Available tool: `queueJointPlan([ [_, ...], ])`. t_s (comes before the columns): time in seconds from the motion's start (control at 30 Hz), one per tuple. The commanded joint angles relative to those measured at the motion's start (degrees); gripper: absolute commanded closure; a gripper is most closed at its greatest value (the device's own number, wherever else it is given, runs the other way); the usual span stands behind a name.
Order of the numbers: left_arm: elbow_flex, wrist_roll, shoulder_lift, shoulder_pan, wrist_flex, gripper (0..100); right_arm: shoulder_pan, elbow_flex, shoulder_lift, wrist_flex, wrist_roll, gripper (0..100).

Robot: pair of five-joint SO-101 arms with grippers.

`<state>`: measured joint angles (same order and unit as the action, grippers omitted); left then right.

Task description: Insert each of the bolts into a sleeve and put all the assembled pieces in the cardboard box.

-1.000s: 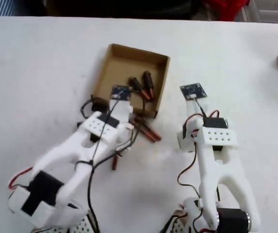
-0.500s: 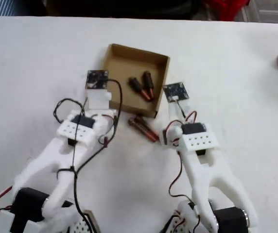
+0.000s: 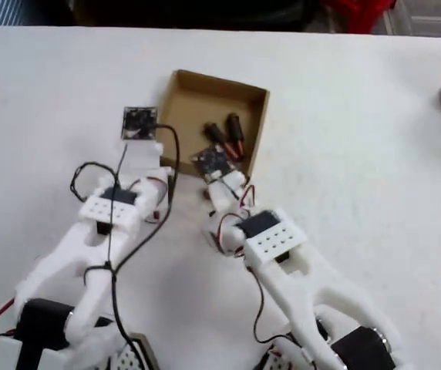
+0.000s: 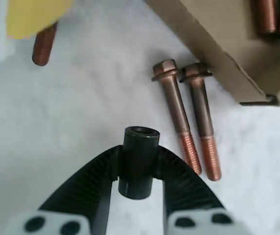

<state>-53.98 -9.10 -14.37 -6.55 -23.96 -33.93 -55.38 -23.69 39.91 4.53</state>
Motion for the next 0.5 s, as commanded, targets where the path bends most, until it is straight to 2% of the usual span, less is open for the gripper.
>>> queueJointPlan([
  [0.0, 0.8, 2.5, -2.9, 0.6, 1.4, 98, -0.7, 0.4, -0.9, -4.9, -0.9, 98.1],
  [0.13, 0.7, 2.5, -4.6, 0.6, 1.4, 98, -1.5, -4.8, -3.6, -10.7, -1.0, 98.1],
  [0.33, 0.4, 2.4, -7.1, 3.6, 1.4, 98, -1.7, -15.7, -19.0, -21.1, -1.4, 98.1],
  [0.47, 0.5, 2.4, -7.1, 4.0, 1.4, 98, -1.8, -21.5, -26.3, -28.0, -9.9, 98.1],
])
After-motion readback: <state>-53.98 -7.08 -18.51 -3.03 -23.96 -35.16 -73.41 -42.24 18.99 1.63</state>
